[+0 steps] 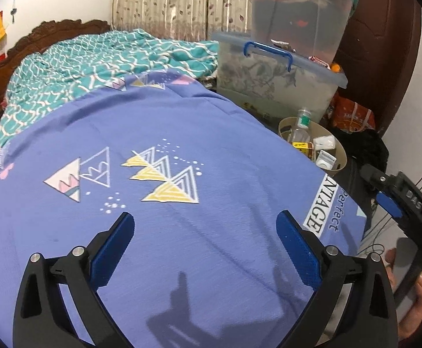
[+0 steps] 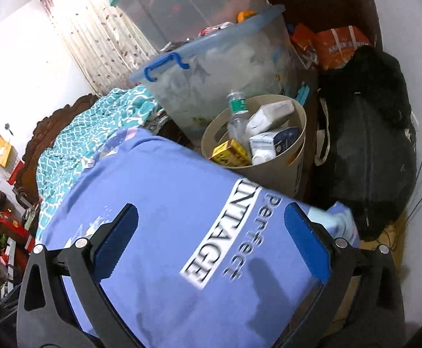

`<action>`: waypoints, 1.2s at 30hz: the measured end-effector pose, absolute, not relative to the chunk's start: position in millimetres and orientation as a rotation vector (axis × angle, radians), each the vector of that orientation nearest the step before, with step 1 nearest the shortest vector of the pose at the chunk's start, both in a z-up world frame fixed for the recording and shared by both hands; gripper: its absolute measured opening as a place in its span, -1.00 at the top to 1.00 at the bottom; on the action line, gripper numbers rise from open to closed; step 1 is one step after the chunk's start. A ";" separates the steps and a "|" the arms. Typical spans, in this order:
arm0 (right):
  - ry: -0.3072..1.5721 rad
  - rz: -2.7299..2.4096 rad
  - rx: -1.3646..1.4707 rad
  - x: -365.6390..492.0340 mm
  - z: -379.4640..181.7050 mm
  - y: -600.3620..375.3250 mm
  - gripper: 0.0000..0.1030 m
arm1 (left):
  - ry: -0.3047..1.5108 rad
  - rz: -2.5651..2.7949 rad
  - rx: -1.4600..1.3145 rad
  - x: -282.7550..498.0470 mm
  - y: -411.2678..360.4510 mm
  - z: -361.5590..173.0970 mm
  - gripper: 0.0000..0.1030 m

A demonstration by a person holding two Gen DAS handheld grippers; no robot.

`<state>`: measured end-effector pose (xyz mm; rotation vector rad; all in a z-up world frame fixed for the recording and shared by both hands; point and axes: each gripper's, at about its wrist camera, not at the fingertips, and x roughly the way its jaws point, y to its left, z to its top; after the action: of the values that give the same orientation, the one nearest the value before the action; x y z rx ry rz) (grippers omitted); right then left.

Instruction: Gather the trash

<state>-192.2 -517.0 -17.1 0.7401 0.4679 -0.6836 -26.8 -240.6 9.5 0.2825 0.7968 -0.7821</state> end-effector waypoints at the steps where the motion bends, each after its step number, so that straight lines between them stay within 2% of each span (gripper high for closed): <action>1: 0.464 -0.681 0.742 -194.2 -14.6 -512.1 -0.93 | 0.790 -0.775 0.286 -28.0 -238.7 10.6 -0.83; 10: 0.437 -0.636 0.709 -205.5 7.8 -474.2 -0.93 | 0.715 -0.728 0.279 -40.4 -217.5 28.1 -0.83; 19: 0.389 -0.589 0.549 -207.2 34.4 -430.4 -0.93 | 0.639 -0.645 0.272 -53.7 -196.0 44.3 -0.83; 36: 0.334 -0.568 0.647 -226.3 26.2 -429.3 -0.93 | 0.545 -0.557 0.309 -79.8 -187.4 55.6 -0.83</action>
<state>-226.3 -429.3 26.2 0.6466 0.3337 -0.5681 -79.8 -187.4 55.6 0.3092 0.5449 -0.5573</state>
